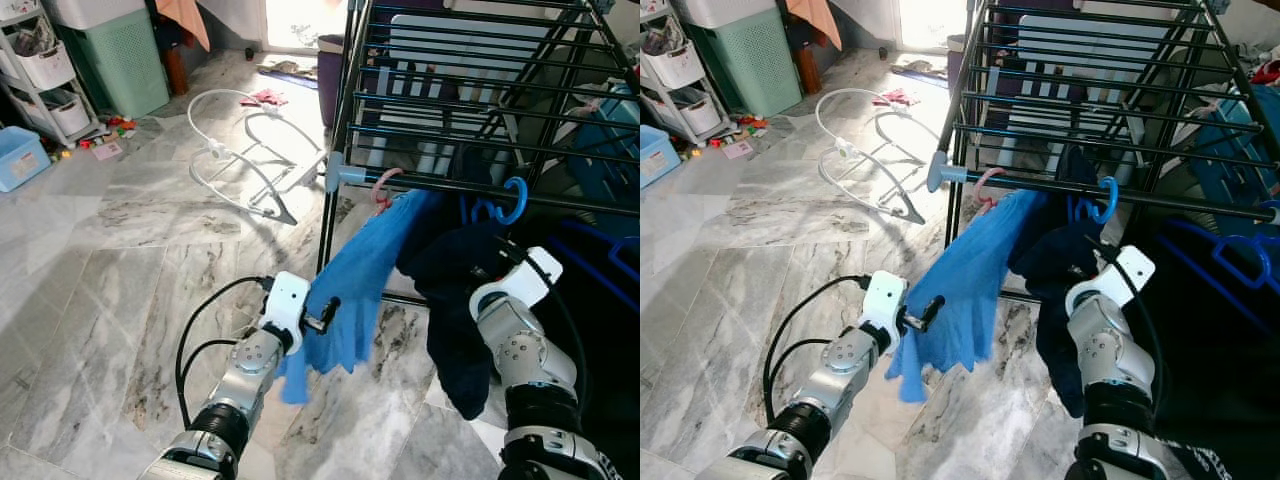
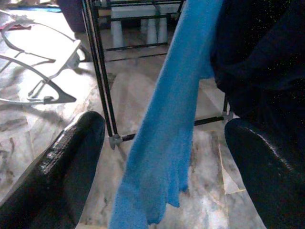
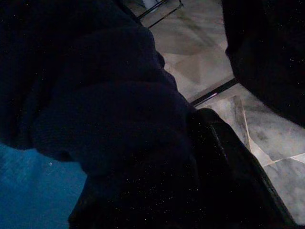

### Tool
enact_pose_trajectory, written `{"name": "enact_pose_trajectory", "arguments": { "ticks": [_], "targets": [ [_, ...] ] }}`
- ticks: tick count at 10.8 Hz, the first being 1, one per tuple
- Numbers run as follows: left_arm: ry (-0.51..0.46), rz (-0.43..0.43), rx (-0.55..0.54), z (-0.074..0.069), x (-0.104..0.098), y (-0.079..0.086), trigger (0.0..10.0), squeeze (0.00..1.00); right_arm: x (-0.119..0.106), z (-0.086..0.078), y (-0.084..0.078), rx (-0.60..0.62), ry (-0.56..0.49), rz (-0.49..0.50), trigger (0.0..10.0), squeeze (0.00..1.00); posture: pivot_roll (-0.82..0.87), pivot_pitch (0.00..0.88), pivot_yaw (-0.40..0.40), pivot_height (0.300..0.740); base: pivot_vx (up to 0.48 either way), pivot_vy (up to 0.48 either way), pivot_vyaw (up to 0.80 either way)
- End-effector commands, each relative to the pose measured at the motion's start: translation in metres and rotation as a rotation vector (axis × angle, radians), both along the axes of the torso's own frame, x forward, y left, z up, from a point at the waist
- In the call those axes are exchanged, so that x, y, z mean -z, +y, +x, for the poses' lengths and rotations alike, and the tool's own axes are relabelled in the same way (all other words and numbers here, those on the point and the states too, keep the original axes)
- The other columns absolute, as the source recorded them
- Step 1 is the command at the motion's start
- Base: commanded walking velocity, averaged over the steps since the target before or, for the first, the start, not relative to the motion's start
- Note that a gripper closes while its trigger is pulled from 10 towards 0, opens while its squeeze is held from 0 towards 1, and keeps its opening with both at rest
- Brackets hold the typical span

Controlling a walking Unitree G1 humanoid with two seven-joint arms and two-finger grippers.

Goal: Hang hanger

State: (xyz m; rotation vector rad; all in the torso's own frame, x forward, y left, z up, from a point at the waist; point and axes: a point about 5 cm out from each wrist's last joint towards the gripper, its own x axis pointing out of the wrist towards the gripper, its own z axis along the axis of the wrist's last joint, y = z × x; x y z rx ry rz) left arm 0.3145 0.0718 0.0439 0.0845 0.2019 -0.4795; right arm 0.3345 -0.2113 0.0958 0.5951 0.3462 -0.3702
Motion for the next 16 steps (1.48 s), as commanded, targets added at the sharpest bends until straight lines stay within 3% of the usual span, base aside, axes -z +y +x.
{"name": "enact_pose_trajectory", "arguments": {
  "ticks": [1,2,3,6,8,10,13,14,16],
  "targets": [
    [-0.006,0.003,0.001,0.001,-0.002,-0.002,10.0,0.00,-0.013,0.006,-0.002,-0.005,-0.052,-0.011,10.0,0.00,0.08,0.075,-0.060,0.740,0.000,0.000,0.00],
    [-0.006,0.003,0.001,0.001,-0.002,-0.002,10.0,0.00,-0.014,0.007,-0.003,-0.007,-0.052,-0.014,10.0,0.00,0.08,0.076,-0.063,0.740,0.000,0.000,0.00],
    [0.002,-0.042,0.043,-0.002,-0.001,-0.001,10.0,0.00,0.028,-0.005,-0.031,0.011,0.083,-0.036,10.0,0.00,0.09,0.071,-0.064,0.740,0.000,0.000,0.00],
    [0.004,-0.043,0.047,-0.002,-0.001,-0.002,10.0,0.00,0.021,-0.003,-0.036,0.011,0.066,-0.072,10.0,0.00,0.09,0.076,-0.058,0.740,0.000,0.000,0.00],
    [0.004,-0.046,0.053,-0.003,0.000,-0.002,10.0,0.00,0.011,0.007,-0.041,-0.007,0.034,-0.129,10.0,0.00,0.08,0.081,-0.059,0.740,0.000,0.000,0.00],
    [-0.005,-0.049,0.045,-0.003,-0.001,0.001,10.0,0.00,-0.006,0.015,-0.033,-0.041,-0.016,-0.193,10.0,0.00,0.09,0.088,-0.064,0.740,0.000,0.000,0.00],
    [-0.004,-0.048,0.044,-0.004,-0.001,0.002,10.0,0.00,-0.008,0.016,-0.032,-0.044,-0.022,-0.199,10.0,0.00,0.09,0.088,-0.064,0.740,0.000,0.000,0.00],
    [0.003,-0.025,0.048,-0.007,0.002,0.012,10.0,0.00,-0.020,0.030,-0.040,-0.032,-0.020,-0.138,10.0,0.00,0.13,0.144,-0.050,0.740,0.000,0.000,0.00],
    [0.002,0.003,0.037,-0.009,0.004,0.025,10.0,0.00,-0.025,0.035,-0.043,0.001,-0.005,-0.100,10.0,0.00,0.15,0.167,-0.049,0.740,0.000,0.000,0.00]
  ]
}}
